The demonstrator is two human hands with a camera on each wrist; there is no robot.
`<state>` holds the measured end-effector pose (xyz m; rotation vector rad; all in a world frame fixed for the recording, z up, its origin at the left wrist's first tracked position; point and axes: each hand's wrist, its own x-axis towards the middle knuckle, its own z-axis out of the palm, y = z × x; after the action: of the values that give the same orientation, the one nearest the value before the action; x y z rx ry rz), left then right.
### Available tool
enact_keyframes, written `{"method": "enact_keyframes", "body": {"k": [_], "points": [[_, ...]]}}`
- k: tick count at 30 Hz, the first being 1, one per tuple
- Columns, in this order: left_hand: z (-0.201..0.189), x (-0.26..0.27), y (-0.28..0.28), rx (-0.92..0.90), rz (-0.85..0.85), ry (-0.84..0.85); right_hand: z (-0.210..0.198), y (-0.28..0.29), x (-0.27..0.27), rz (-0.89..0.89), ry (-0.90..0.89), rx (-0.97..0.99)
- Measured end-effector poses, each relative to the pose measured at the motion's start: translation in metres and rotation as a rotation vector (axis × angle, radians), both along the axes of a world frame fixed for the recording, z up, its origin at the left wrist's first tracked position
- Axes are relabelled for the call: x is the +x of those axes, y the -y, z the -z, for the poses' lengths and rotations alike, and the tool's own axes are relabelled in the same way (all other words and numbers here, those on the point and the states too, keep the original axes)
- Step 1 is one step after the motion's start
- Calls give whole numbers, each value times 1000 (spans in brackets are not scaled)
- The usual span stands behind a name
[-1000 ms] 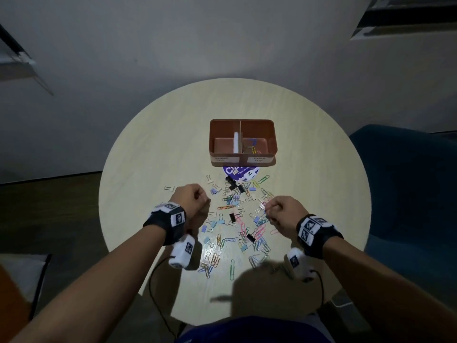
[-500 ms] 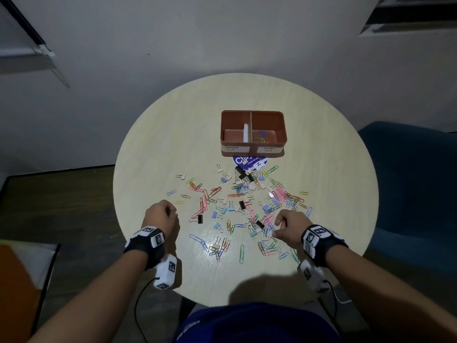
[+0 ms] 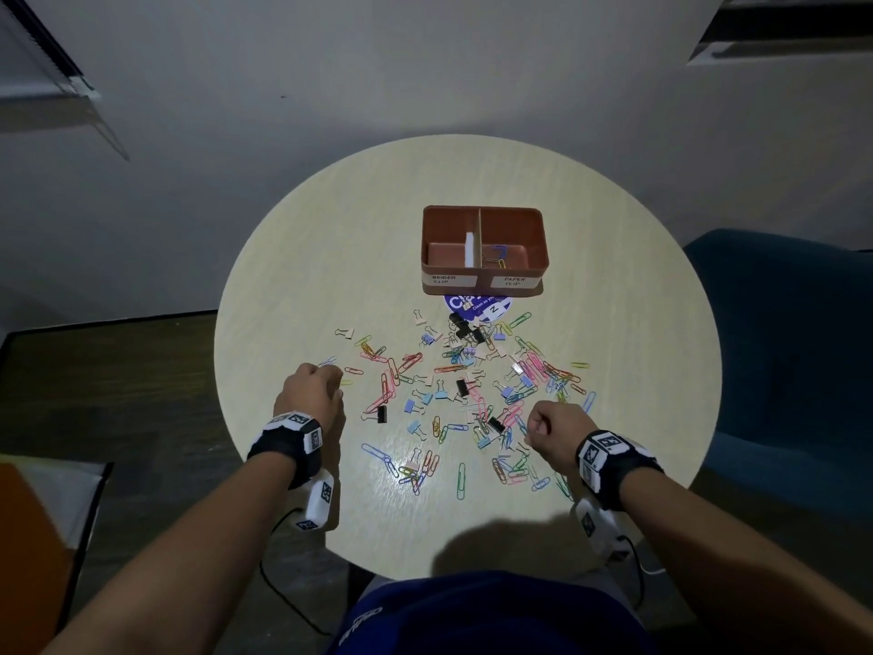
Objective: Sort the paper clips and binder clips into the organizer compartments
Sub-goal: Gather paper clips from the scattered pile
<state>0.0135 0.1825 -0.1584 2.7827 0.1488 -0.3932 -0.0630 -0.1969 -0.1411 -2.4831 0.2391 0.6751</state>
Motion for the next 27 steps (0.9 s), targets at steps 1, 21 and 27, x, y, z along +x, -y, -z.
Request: {"method": "enact_keyframes", "body": {"k": [1,21,27], "points": [[0,1,2,40,14,7,0,0,0,-2,-3,2],[-15,6,14,-1,-39,-42,6,6,3,10,-28,46],[-17,10,7,44,-61,-35,4,6,4,4,-36,38]]}}
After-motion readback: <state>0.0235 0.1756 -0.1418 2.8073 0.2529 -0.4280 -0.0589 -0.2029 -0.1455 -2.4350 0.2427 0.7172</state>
